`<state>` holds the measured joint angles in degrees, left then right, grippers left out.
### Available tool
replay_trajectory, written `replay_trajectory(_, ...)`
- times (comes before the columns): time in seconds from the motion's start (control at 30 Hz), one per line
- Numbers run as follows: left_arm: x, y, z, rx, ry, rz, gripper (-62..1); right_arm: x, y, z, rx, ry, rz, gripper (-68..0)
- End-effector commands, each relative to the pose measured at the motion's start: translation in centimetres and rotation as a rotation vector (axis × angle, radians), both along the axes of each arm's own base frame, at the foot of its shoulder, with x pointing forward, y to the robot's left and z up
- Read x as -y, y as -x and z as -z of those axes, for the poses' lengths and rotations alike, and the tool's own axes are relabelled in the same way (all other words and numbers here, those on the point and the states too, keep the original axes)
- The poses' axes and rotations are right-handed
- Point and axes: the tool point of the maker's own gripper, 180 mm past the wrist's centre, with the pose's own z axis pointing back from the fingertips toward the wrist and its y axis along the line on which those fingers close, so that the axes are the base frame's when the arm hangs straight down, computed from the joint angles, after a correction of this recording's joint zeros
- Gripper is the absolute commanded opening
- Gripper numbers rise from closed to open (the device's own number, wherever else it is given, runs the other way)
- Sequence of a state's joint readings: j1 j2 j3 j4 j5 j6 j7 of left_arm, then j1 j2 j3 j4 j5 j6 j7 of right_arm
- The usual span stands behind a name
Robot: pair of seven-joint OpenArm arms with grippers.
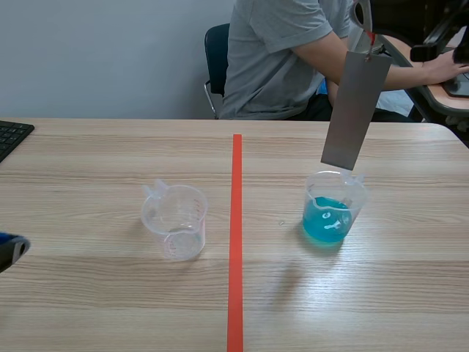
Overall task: Do the redox reaction experiment.
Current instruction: 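Raise the plate and point at it, then put the plate into the left beaker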
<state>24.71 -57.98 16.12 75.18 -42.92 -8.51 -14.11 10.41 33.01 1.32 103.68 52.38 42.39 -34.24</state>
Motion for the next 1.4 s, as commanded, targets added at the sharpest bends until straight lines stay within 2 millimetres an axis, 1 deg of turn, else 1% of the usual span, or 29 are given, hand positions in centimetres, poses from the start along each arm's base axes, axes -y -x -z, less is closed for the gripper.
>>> replay_trajectory(0.0, -0.3, 1.1, 0.5, -0.012, 0.013, -0.029, -56.5, 0.0, 0.1, -1.3, 0.038, -0.006, -0.011, -66.0)
replay_trajectory(0.13, -2.5, 4.4, 1.9, -0.073, -0.001, -0.121, -56.5, 0.0, 0.1, -1.3, 0.038, -0.006, -0.011, -66.0)
replay_trajectory(0.27, -3.7, 7.1, 2.8, -0.113, 0.014, -0.213, -56.5, 0.0, 0.1, -1.3, 0.038, -0.006, -0.011, -66.0)
replay_trajectory(0.4, -3.6, 9.2, 3.7, -0.145, 0.045, -0.28, -56.5, 0.0, 0.1, -1.3, 0.038, -0.006, -0.011, -66.0)
replay_trajectory(0.5, -3.2, 10.7, 4.4, -0.177, 0.067, -0.313, -56.5, 0.0, 0.1, -1.3, 0.038, -0.006, -0.011, -66.0)
replay_trajectory(0.6, -2.7, 12.6, 5.4, -0.228, 0.083, -0.344, -56.5, 0.0, 0.1, -1.3, 0.038, -0.006, -0.011, -66.0)
replay_trajectory(0.67, -2.5, 13.3, 5.7, -0.243, 0.093, -0.359, -56.5, 0.0, 0.1, -1.3, 0.038, -0.006, -0.011, -66.0)
replay_trajectory(0.73, -2.4, 13.6, 5.8, -0.249, 0.097, -0.366, -56.5, 0.0, 0.1, -1.3, 0.038, -0.006, -0.011, -66.0)
replay_trajectory(1.17, -2.3, 13.7, 5.9, -0.255, 0.099, -0.369, -56.5, -0.2, 0.1, -1.7, 0.053, -0.016, -0.018, -66.0)
replay_trajectory(1.37, -2.3, 13.7, 5.9, -0.255, 0.099, -0.369, -56.5, -1.6, 0.0, -2.4, 0.074, -0.018, -0.059, -66.0)
